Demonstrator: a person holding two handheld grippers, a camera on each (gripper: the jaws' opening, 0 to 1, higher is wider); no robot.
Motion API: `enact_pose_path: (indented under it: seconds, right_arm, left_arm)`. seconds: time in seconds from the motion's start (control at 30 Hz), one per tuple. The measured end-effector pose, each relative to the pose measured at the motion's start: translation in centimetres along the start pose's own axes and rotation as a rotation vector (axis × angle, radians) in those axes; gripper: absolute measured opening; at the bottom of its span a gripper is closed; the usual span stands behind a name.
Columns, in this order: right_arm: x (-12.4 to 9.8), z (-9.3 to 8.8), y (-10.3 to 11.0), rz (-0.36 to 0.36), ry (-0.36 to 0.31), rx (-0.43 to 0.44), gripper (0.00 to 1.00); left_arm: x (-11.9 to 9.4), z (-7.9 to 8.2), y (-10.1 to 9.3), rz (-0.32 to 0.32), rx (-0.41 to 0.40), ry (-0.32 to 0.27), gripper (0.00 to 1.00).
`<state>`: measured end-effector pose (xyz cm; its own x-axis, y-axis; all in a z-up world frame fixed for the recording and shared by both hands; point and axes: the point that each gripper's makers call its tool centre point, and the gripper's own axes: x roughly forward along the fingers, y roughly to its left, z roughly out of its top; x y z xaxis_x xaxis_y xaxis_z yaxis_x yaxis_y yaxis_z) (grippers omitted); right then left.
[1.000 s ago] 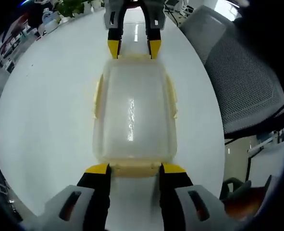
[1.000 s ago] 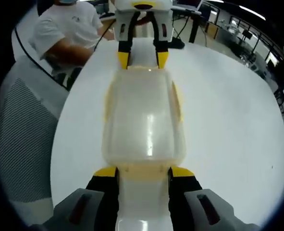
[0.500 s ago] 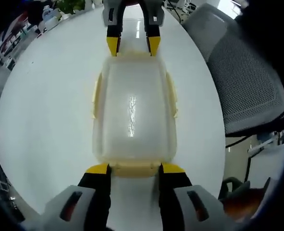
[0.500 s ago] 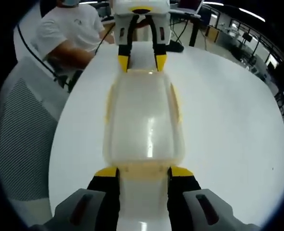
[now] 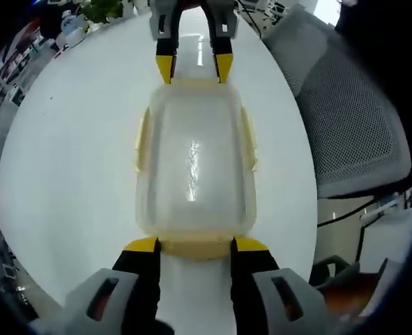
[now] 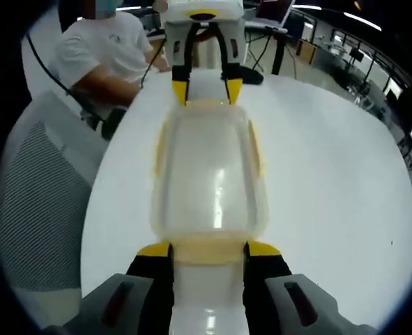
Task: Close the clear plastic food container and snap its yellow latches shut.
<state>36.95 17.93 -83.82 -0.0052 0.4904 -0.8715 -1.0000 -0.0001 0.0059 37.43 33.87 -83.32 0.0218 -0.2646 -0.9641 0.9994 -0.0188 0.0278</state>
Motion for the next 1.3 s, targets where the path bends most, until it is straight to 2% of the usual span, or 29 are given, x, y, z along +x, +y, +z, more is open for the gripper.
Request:
enact_pose_path:
  seconds: [0.73, 0.93, 1.3]
  right_arm:
    - [-3.8, 1.8, -0.1, -0.012, -0.020, -0.013, 0.36]
    - [-4.7, 2.0, -0.2, -0.009, -0.016, -0.013, 0.36]
    - [-6.2, 2.3, -1.0, -0.014, -0.009, -0.011, 0.37]
  left_arm:
    - [-3.2, 1.3, -0.1, 0.007, -0.004, -0.009, 0.38]
    - [-4.2, 1.9, 0.0, -0.001, -0.011, -0.028, 0.38]
    - [-5.3, 2.7, 0.8, 0.015, 0.007, -0.010, 0.38]
